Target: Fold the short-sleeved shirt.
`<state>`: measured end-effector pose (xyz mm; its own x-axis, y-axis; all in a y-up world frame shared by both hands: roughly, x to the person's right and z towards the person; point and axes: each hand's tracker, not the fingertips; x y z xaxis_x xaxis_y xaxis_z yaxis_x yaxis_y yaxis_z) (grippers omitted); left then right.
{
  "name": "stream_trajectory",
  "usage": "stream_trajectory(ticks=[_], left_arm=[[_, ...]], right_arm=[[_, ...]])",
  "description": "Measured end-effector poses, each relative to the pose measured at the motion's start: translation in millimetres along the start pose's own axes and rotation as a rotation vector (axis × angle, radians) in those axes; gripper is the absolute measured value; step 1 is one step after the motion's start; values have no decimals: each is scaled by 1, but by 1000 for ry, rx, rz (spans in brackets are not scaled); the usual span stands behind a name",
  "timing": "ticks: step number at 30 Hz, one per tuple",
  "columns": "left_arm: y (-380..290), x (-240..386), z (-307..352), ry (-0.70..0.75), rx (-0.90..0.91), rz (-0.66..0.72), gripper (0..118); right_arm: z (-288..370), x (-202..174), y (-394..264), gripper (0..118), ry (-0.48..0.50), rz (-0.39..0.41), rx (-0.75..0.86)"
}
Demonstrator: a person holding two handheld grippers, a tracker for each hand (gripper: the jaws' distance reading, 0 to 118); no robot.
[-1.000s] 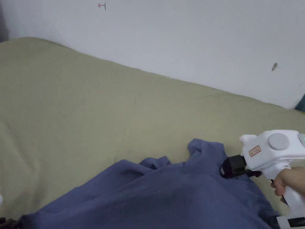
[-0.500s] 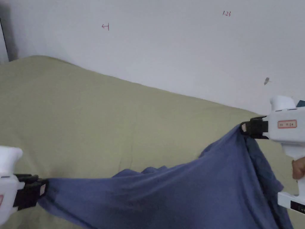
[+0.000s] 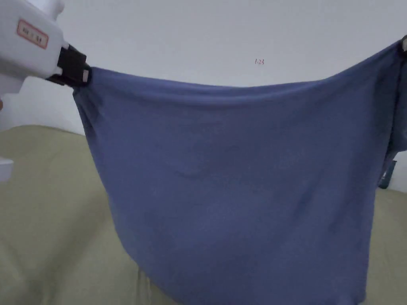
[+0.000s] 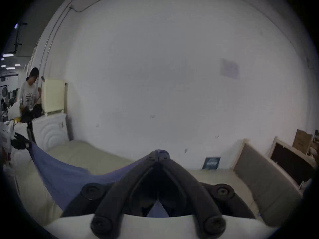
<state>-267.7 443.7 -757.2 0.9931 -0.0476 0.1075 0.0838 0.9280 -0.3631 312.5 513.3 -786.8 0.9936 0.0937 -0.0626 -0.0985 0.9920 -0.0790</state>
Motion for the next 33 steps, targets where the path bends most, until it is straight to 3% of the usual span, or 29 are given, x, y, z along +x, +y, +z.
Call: stream_trajectory(ticks=[5,8,12,16,23,33], left_arm=[[75,-13,-18,35,97,29,0],[101,3,-10,94,165,-27,0],[126,5,-12,145,179,-96,0],[135,2,-14,160,173,-71,1],[102,-11,-7,136,168,-30,1],[-19,-22,26,105,86,-32,0]], right_arm=[[-6,6,35,0,-68,3,73],[-5,8,53,0,-76,-46,144],[0,-5,84,0,-85,34,176],[11,-14,104,0,-75,35,208],[31,-26,83,0,-22,60,185],[80,-42,-37,0,153,97,-2]])
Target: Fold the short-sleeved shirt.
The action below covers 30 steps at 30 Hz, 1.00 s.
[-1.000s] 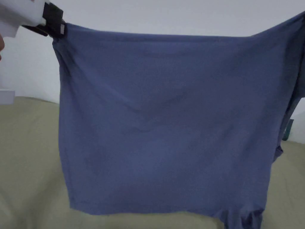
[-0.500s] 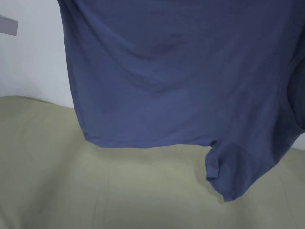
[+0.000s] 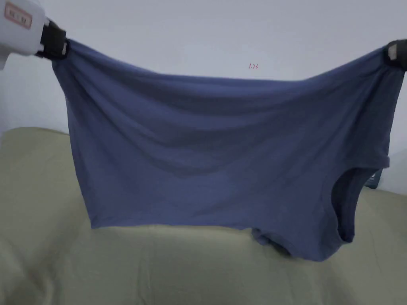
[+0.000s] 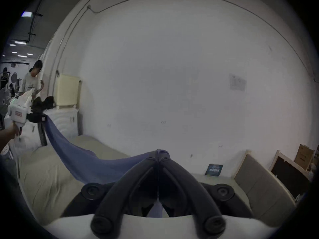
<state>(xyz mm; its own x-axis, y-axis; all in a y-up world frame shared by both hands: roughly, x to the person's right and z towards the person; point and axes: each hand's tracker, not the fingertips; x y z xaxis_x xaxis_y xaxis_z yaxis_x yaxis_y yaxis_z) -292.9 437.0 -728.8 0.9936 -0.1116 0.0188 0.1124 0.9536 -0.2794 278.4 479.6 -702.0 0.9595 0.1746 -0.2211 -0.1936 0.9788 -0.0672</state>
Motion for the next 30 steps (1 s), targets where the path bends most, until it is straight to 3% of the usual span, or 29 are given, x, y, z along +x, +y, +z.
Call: stream_trajectory(ticks=[3,8,13,17,26,30], left_arm=[[-36,-2,23,-36,-51,-6,0],[-91,5,63,-76,-86,18,0],[-150,7,88,-132,-164,58,0],[-201,2,110,-154,-241,151,0],[-308,-3,163,-186,-390,204,0],[-339,1,178,-178,-464,163,0]], right_arm=[[24,-11,-29,0,40,-7,-15],[65,-20,-83,0,107,-121,-76],[110,-36,-148,0,110,-218,-145],[149,-56,-196,0,153,-312,-202],[213,-94,-276,0,131,-382,-372],[235,-106,-302,0,123,-363,-446]])
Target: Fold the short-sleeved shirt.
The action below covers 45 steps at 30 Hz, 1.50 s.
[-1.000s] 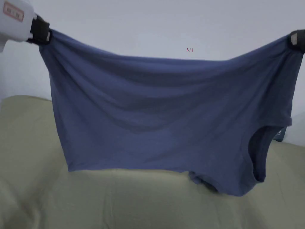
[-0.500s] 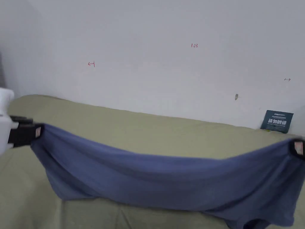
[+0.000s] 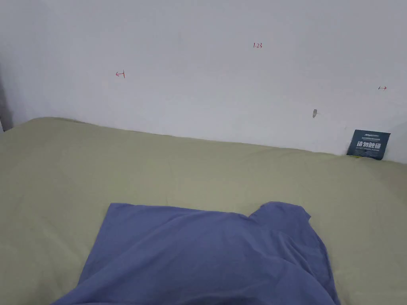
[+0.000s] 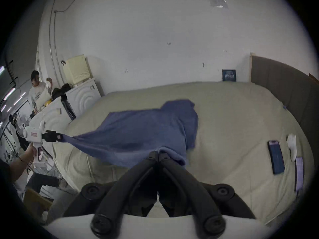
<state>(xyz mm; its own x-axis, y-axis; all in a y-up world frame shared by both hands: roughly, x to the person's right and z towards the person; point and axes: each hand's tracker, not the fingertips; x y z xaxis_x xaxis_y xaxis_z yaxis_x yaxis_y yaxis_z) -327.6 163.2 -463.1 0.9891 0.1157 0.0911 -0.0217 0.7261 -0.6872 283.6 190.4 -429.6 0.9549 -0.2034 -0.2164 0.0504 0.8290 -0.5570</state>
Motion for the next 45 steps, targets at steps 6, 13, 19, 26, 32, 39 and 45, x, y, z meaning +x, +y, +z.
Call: stream_trajectory(ticks=[6,13,19,26,32,39,45], left_arm=[[-34,-1,-7,-14,-61,27,2],[-68,-9,-9,-37,-135,182,86],[-44,38,33,35,-13,155,80],[-66,124,46,133,21,34,0],[-124,143,47,87,23,27,0],[-115,105,8,191,-39,93,35],[-92,57,-31,320,-91,231,91]], right_arm=[[1,-6,-44,1,-28,-35,-127],[13,13,-74,87,-43,-228,-163],[26,-35,-47,79,-181,-89,-91],[35,-119,-69,1,-228,-56,2],[45,-148,-117,1,-157,4,-49],[38,-133,-114,1,-148,-40,-87],[37,-107,-99,1,-131,-63,-74]])
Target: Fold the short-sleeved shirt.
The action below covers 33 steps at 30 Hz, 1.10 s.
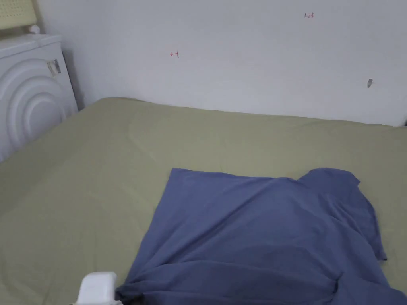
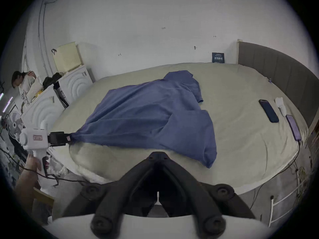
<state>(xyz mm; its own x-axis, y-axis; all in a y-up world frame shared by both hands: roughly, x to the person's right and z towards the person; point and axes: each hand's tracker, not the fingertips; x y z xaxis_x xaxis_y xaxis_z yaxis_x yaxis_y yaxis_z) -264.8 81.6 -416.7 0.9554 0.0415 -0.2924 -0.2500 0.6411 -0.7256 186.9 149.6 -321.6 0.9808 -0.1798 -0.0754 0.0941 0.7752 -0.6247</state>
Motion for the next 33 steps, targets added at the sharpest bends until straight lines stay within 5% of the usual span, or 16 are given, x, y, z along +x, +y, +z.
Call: stream_trajectory(ticks=[5,7,9,10,11,14,19,20,22,23,33], left_arm=[[12,-7,-37,28,-80,50,89],[12,-9,-35,-23,-33,85,75],[9,-11,-30,-79,34,100,10],[7,-10,-26,-70,75,68,5],[10,-1,-24,-40,82,25,5],[10,-2,-24,-28,71,-68,5],[14,1,-24,-50,74,-25,5],[14,0,-25,-49,71,-21,5],[12,-1,-24,-55,58,-26,5],[13,1,-25,-49,62,-32,5],[28,8,-12,-41,106,-78,5]], right_arm=[[-13,20,9,2,-68,-20,-3],[-23,31,11,6,-76,-60,-10],[-44,45,16,56,-130,-81,-90],[-57,50,17,81,-161,-65,-140],[-66,55,18,87,-172,-63,-152],[-96,66,24,87,-210,-67,-160],[-135,80,29,84,-266,-12,-162],[-142,84,29,71,-269,-14,-180],[-136,85,28,7,-258,-32,-180],[-134,82,26,3,-262,-28,-167],[-92,54,39,3,-315,91,12]])
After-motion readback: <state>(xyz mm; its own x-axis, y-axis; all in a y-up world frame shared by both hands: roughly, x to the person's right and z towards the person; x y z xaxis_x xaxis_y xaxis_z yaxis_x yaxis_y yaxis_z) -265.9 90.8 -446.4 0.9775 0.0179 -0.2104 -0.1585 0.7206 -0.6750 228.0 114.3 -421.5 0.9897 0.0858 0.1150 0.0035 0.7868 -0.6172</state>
